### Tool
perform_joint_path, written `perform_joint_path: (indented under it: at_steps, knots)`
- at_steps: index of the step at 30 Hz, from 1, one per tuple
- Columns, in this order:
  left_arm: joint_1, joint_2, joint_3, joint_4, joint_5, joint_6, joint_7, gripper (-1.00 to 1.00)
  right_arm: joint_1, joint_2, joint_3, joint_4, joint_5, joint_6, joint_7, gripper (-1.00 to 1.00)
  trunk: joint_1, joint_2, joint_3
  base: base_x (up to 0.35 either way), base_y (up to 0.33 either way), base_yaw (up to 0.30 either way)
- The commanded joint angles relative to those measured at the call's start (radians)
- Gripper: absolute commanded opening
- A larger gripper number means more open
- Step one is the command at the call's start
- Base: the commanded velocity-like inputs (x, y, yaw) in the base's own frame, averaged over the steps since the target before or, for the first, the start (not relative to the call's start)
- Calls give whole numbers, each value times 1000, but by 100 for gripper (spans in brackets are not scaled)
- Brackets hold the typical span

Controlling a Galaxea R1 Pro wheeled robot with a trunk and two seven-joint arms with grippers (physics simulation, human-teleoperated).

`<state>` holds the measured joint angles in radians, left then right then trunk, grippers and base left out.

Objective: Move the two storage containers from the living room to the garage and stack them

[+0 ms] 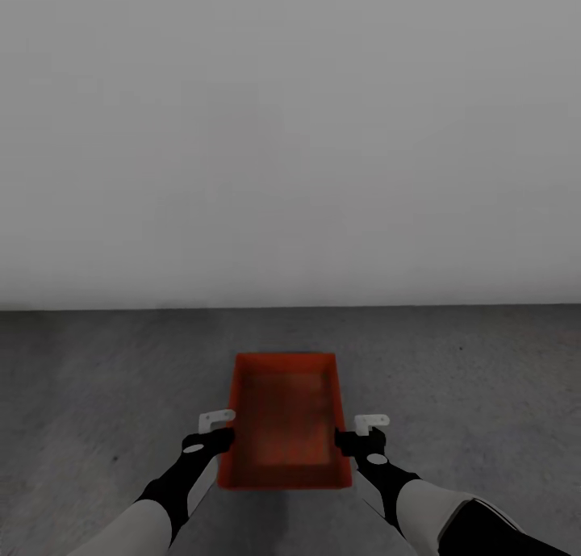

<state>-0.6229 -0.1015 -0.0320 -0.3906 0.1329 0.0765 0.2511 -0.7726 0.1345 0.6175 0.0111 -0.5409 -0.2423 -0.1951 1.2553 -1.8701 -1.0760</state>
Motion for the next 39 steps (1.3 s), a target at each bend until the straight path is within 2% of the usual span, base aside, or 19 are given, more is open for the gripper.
perform_joint_path:
  at_steps: [1, 39]
  knots:
    - [0, 0, -4, -3, 10, 5, 5, 100, -1, 1, 8, 1, -8, -4, -3, 100, -4, 7, 3, 0, 0, 0]
    - [0, 0, -3, 3, 8, 5, 6, 100, -1, 3, 9, 1, -8, -9, -2, 100, -150, 273, 122, 0, 0, 0]
